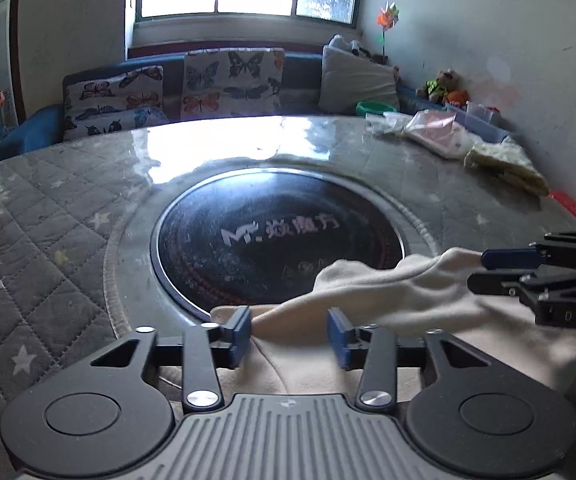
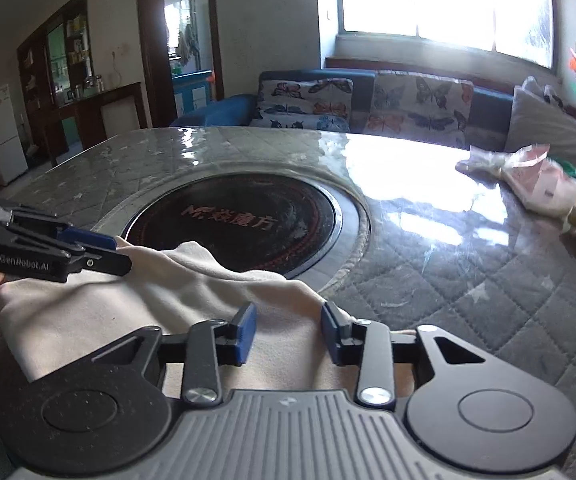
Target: Fold clothes
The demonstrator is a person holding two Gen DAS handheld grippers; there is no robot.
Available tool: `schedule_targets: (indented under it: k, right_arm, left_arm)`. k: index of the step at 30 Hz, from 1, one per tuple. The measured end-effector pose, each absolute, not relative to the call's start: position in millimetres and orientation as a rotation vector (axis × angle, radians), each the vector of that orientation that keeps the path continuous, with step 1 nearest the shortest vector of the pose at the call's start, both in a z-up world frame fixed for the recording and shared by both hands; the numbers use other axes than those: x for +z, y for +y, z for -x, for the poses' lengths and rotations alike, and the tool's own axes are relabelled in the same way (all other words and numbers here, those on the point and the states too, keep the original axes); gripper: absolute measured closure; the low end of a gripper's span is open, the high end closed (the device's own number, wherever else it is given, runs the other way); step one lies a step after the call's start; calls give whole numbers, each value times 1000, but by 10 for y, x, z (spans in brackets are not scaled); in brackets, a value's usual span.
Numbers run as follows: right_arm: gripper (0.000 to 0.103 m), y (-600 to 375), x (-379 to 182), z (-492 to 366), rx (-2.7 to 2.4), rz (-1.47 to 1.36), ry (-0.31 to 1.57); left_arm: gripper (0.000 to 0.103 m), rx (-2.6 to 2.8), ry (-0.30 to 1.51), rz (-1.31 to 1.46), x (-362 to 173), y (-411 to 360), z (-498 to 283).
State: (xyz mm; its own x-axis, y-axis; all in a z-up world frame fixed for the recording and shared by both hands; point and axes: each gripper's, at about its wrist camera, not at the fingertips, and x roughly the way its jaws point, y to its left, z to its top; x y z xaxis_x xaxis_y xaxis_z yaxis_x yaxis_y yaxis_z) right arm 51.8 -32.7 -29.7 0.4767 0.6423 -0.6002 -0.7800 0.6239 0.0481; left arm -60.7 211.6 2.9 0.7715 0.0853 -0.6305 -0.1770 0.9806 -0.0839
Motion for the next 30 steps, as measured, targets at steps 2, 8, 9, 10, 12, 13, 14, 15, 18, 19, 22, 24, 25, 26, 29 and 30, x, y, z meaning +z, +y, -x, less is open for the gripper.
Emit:
schedule_targets:
  k: [2,8,9,10,12,13,14,15,18,19,22,24,25,26,29,30]
  right_arm:
    - [64,-329,-230,-417,894,277,588]
    - [50,-242,20,-4,1041,343,515]
    - [49,-204,41,76,1074,357,506]
    - [49,-167,61,156,1107,370,497]
    - [47,-72,83,322,1181,399,486]
    - [46,-15,85,408,1222,414,483]
    - [46,74,80,524,1271,442,478]
    - [46,129,63,597,1298,465,471]
    - [45,322,-6,862,1369,551,438]
    - [45,373,-28,914,1380,574,429]
    - [46,532,-109,1037,1386,632,410]
    - [47,583,-141,1064,1375,649,401]
    - [50,610,-166,1071,1359,668,394]
    - [52,637,-184,1076,1345,678,390]
    - [61,665,-202,1090,1319,686,390]
    - [69,665,-200,1078,1314,676,398]
  left_arm:
    - [42,169,647,135,111,2131,687]
    - [20,256,605,188,279,2341,971]
    - [13,273,602,195,296,2373,1021]
    - [10,286,598,198,304,2389,1070]
    - [4,309,599,202,311,2411,1160]
    - [3,317,601,211,305,2422,1198]
    - [0,324,604,220,299,2432,1236]
    - [0,331,607,230,293,2443,1275]
    - [0,346,613,281,277,2492,1375]
    - [0,351,617,298,271,2506,1406]
    - [0,349,632,343,254,2536,1468]
    - [0,345,641,375,234,2539,1482]
    - [0,341,644,393,232,2544,1478]
    - [0,338,647,411,231,2550,1473]
    - [0,317,655,472,223,2562,1444]
    - [0,310,659,492,219,2564,1429]
